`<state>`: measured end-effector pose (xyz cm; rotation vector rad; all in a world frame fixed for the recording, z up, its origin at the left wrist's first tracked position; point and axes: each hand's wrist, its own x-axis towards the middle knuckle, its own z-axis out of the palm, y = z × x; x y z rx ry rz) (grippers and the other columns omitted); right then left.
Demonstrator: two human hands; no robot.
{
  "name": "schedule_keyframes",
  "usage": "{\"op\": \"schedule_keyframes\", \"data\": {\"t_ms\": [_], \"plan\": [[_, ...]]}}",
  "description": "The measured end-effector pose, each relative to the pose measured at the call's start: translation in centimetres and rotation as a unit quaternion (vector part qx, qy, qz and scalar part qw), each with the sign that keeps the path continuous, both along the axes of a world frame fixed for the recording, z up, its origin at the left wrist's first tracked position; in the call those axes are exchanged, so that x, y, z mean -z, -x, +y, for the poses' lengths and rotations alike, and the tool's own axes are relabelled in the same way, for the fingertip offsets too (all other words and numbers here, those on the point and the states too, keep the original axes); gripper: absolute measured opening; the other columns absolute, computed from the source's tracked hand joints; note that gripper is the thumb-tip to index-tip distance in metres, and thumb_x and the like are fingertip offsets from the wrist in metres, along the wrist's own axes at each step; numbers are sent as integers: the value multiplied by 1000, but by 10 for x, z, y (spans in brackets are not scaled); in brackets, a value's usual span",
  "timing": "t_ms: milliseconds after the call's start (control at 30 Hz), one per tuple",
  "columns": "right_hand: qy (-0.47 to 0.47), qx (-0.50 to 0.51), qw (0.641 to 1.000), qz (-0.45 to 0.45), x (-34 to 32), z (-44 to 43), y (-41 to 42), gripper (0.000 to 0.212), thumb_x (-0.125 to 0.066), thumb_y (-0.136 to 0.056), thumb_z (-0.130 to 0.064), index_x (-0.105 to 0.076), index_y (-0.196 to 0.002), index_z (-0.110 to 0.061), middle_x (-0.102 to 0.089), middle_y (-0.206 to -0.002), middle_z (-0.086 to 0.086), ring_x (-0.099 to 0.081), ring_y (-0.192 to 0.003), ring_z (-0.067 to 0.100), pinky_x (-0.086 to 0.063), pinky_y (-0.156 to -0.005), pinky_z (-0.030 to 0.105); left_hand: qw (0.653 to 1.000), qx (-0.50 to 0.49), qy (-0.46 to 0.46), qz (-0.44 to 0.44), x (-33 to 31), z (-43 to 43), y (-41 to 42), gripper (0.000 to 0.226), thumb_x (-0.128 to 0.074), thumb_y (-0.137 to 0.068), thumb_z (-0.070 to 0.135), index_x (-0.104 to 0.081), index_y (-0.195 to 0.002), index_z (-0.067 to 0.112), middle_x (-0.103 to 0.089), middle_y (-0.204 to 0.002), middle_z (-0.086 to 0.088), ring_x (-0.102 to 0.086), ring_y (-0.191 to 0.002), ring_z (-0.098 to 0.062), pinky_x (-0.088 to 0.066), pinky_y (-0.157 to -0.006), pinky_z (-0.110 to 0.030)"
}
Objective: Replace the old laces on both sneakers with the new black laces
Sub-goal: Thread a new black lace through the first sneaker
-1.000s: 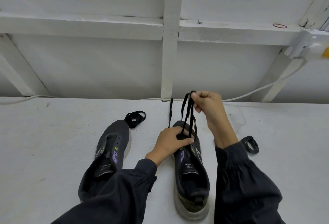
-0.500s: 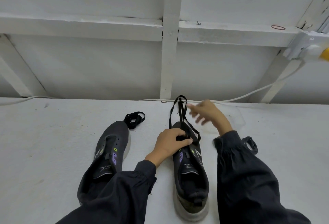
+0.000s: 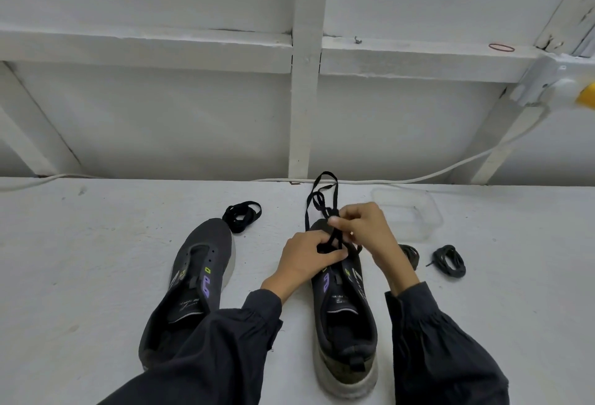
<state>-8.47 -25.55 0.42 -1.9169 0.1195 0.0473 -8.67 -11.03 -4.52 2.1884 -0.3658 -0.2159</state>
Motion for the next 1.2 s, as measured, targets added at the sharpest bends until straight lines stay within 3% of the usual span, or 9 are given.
{"op": "schedule_keyframes", "data": {"t_ms": [133, 300, 600, 700, 767, 833, 933, 1033, 1200], "plan": [[-70, 34, 995, -58, -27, 3, -9, 22, -70, -83, 1, -62, -63, 4, -49, -47, 7, -41, -40, 11, -34, -44, 20, 1000, -3, 9, 16, 0, 0, -1, 30, -69, -70, 56, -75, -89, 34, -72, -95, 17, -63, -91, -2, -50, -87, -33], [-134, 45, 983, -114, -69, 6, -29, 19, -68, -85, 3, -61, -81, 20, -52, -61, 12, -45, -43, 10, -36, -46, 19, 999, -6, 34, 26, 3, 0, -2, 17, -75, -76, 46, -75, -87, 34, -72, -92, 22, -64, -92, 2, -51, -88, -33], [-173, 46, 965, -193, -96, 10, -65, 8, -64, -90, 1, -66, -88, 9, -59, -71, 6, -53, -53, 9, -45, -51, 19, 999, 3, 30, 28, 5, 0, -3, 21, -73, -77, 50, -75, -89, 32, -72, -94, 22, -63, -93, 3, -50, -87, -27], [-181, 20, 976, -119, -67, 4, -78, 21, -54, -96, 2, -61, -116, 3, -63, -100, 11, -62, -66, 16, -53, -56, 21, 1000, 4, -5, 13, 5, -2, -3, 30, -67, -76, 56, -73, -87, 28, -71, -90, 16, -64, -87, -3, -51, -82, -30], [-88, 16, 995, -33, -42, -8, -82, 39, -47, -96, 7, -52, -134, 0, -59, -108, 15, -62, -68, 19, -55, -54, 24, 1000, 0, -14, 0, 6, -3, -3, 24, -68, -81, 51, -67, -74, 28, -65, -76, 12, -58, -74, -6, -47, -71, -29], [95, 8, 993, 65, -17, -23, -79, 37, -50, -95, 4, -57, -131, -1, -62, -104, 18, -61, -64, 21, -57, -56, 32, 1000, 0, -17, -12, 7, -3, -2, 31, -68, -84, 46, -53, -61, 30, -54, -65, 12, -49, -64, -6, -38, -62, -25], [263, -60, 928, 257, 5, -33, -61, 30, -60, -97, -21, -59, -113, 4, -69, -89, 22, -67, -61, 29, -59, -61, 38, 1000, -2, -23, -19, 7, -2, -2, 26, -69, -84, 48, -54, -69, 32, -52, -66, 16, -48, -68, -4, -33, -62, -22], [269, -104, 895, 341, 11, -32, -43, 37, -48, -102, -33, -54, -114, 2, -70, -82, 24, -70, -60, 32, -61, -67, 42, 999, -1, -24, -23, 8, -3, -3, 21, -68, -84, 49, -62, -77, 29, -56, -72, 15, -53, -73, -6, -39, -66, -26], [169, -74, 940, 286, 14, -40, -37, 17, -55, -94, 1, -55, -110, -4, -68, -87, 21, -69, -70, 33, -62, -70, 41, 999, -5, -26, -25, 8, -3, -2, 28, -68, -84, 49, -55, -71, 27, -53, -68, 13, -50, -71, -9, -36, -64, -27]]}}
